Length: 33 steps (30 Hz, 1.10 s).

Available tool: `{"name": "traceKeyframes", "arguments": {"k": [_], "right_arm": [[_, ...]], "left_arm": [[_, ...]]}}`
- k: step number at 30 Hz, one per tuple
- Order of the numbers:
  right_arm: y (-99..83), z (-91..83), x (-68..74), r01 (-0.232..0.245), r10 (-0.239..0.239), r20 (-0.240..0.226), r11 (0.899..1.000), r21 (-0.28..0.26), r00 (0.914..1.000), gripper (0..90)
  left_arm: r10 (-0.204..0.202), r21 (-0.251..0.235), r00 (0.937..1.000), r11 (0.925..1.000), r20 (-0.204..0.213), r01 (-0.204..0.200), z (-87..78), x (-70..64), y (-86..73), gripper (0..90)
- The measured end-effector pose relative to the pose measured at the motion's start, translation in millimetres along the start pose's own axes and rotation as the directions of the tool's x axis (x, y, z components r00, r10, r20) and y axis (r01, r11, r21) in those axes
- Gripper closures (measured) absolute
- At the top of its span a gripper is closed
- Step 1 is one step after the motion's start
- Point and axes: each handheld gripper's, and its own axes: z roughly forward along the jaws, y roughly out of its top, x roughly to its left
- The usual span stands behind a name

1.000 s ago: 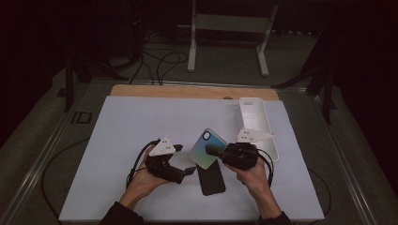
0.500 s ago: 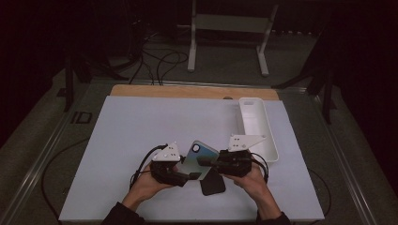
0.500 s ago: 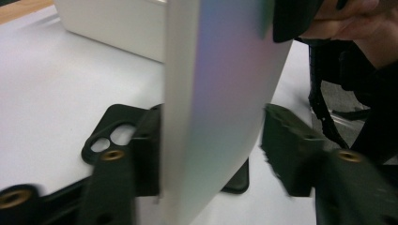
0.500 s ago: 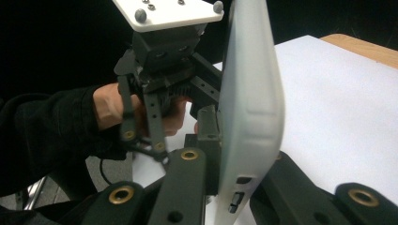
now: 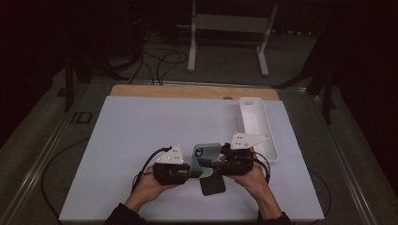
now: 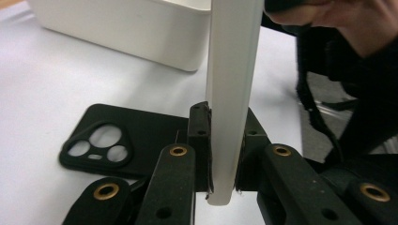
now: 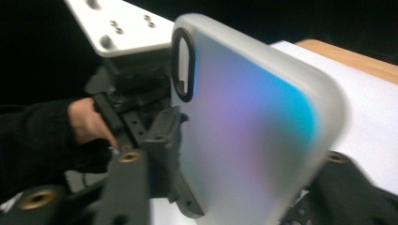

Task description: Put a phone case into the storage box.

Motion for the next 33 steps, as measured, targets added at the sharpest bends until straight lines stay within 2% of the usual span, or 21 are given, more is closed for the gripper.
{"name": "traceKeyframes", "arguments": {"k": [3, 5, 8, 10, 11, 14, 18, 25, 28, 33], "right_arm": [[-0.2, 4.4, 3.1, 0.020, -0.022, 0.057, 0.999, 0.025, 0.9981, 37.9], [0.1, 6.4, 4.3, 0.013, -0.019, 0.113, 0.998, 0.054, 0.9934, 30.5], [-0.4, 7.4, 3.8, -0.001, -0.007, 0.144, 0.999, 0.053, 0.9895, 20.5], [-0.6, 7.6, 3.2, -0.010, 0.002, 0.169, 0.999, 0.050, 0.9857, 16.4], [-0.6, 7.6, 3.2, -0.010, 0.002, 0.169, 0.999, 0.050, 0.9857, 16.4], [-1.3, 7.8, 1.5, -0.039, 0.028, 0.198, 0.998, 0.050, 0.9798, 11.3], [-3.2, 7.9, -1.1, -0.067, 0.054, 0.243, 0.997, 0.043, 0.9686, 9.0], [3.2, 1.0, -1.8, -0.111, 0.118, 0.287, 0.993, -0.041, 0.9508, 8.9], [7.7, -1.9, -0.6, -0.125, 0.144, 0.302, 0.989, -0.081, 0.9423, 8.9], [12.5, 4.6, -0.7, -0.165, 0.187, 0.287, 0.981, -0.102, 0.9396, 8.9]], "left_arm": [[0.000, 0.002, 0.9996, 1.0000, -0.029, 0.000, -0.2, -0.3, -0.1, 80.9], [-0.004, 0.000, 0.9988, 1.0000, -0.048, 0.004, -1.5, 0.4, 0.0, 81.0], [-0.020, -0.012, 0.9959, 0.9997, -0.088, 0.019, -4.7, 2.7, -0.2, 81.1], [-0.031, -0.020, 0.9921, 0.9994, -0.121, 0.029, -7.4, 4.3, -0.5, 81.1], [-0.031, -0.020, 0.9921, 0.9994, -0.121, 0.029, -7.4, 4.3, -0.5, 81.1], [-0.058, -0.040, 0.9853, 0.9978, -0.161, 0.052, -11.0, 7.7, -1.3, 81.1], [-0.076, -0.052, 0.9761, 0.9964, -0.203, 0.067, -11.7, 8.7, -1.9, 81.1], [-0.090, -0.058, 0.9617, 0.9953, -0.259, 0.077, -11.6, 8.8, -1.7, 81.1], [-0.094, -0.063, 0.9581, 0.9948, -0.270, 0.080, -11.1, 8.4, -1.8, 81.1], [-0.087, -0.051, 0.9572, 0.9958, -0.276, 0.076, -7.0, 5.9, -2.1, 81.1]]}}
